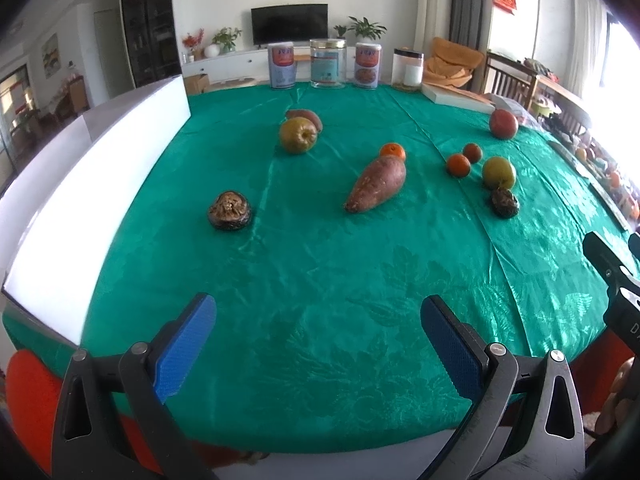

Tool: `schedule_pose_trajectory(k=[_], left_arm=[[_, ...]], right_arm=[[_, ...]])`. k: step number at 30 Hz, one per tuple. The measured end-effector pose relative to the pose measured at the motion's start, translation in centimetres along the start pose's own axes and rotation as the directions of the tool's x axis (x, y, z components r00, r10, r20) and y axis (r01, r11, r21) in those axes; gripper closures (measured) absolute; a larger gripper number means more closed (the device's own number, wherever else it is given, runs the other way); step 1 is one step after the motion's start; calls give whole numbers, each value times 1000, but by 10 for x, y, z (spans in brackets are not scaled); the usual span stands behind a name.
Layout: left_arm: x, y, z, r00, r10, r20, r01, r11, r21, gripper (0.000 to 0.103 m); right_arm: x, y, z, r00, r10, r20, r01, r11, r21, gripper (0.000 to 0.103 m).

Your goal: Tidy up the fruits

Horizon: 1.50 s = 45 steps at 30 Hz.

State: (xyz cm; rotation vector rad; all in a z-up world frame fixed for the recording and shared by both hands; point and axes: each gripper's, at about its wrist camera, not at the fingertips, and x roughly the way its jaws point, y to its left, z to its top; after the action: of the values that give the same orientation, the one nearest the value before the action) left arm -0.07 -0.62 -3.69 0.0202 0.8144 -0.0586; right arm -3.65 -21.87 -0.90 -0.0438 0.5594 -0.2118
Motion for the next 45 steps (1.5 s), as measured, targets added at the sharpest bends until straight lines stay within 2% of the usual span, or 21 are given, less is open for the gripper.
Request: schedule_pose_trajectory(k=[5,10,16,18,22,27,30,32,33,36,37,40,42,43,44,45], left_arm=[[24,-8,5,998,-42,-55,43,999,7,1],[50,-18,6,987,-85,-135,88,996,14,1],[64,-25,2,978,-75,-193,84,996,37,1],[64,-26,0,980,-50,-192,63,996,63,0],[62,-25,-2,982,-47,-182,61,995,74,0],[64,-22,1,980,-73,-185,95,989,113,0],[71,-22,18,954,-91,-287,133,983,130,1],[69,-20,41,943,-161,-292,206,970,132,2],[66,-21,57,938,-196,-286,244,959,143,1],[75,-34,103,903,-275,-331,353,913,204,1],[83,-37,116,896,-285,-342,368,905,212,1],[119,-43,141,890,-247,-383,345,914,213,3],[136,-47,146,881,-233,-411,342,915,214,10],[143,-49,147,882,-217,-420,332,916,224,30],[147,-51,146,880,-206,-429,327,916,231,42],[150,-52,143,875,-203,-438,329,915,234,44]], right_arm=[[3,0,-2,1000,5,-7,-5,1000,5,0],[3,-1,-2,1000,10,-10,-10,1000,4,0],[5,-7,-1,1000,14,-14,-14,999,30,0],[8,-10,-2,1000,18,-22,-17,999,41,0],[12,-17,-2,999,26,-33,-24,997,74,0],[17,-29,-2,998,39,-47,-33,992,122,0],[19,-36,-2,997,44,-56,-36,988,150,0],[19,-40,-3,997,43,-58,-33,986,164,0],[18,-42,-3,997,42,-57,-32,985,169,0],[19,-45,-3,997,46,-61,-34,983,182,0],[20,-46,-3,997,49,-65,-37,982,186,0],[22,-48,-4,995,67,-77,-51,979,198,0],[23,-53,-3,990,108,-89,-87,972,220,0],[25,-57,-2,984,148,-98,-121,964,235,0],[30,-61,1,970,219,-108,-187,950,249,0],[37,-63,5,953,277,-121,-241,938,251,0]])
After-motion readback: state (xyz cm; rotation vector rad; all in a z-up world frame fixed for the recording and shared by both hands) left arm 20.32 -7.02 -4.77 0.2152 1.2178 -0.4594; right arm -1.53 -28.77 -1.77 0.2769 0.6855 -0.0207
